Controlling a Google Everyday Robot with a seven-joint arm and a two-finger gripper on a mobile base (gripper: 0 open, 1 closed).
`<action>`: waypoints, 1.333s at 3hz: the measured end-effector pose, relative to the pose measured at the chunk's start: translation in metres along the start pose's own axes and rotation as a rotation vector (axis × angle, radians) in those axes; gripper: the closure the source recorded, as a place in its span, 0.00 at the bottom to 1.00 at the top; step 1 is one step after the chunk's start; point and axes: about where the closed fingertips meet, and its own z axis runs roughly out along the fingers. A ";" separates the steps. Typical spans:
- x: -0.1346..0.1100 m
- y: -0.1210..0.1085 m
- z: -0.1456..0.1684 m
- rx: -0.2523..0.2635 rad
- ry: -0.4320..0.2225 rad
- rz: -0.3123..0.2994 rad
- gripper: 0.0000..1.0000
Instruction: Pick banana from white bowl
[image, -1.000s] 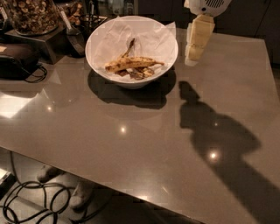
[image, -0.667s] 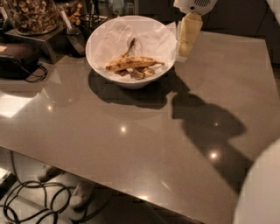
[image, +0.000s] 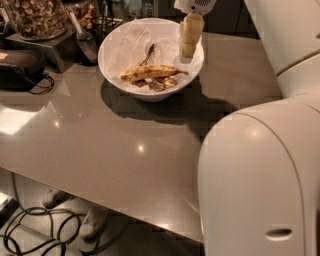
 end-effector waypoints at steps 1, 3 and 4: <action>-0.020 0.000 0.024 -0.049 -0.055 -0.008 0.01; -0.036 0.005 0.057 -0.125 -0.107 0.023 0.44; -0.041 0.004 0.069 -0.145 -0.117 0.037 0.46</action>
Offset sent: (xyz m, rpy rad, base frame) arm -0.0184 0.0351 -0.0469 0.0415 0.2751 0.0771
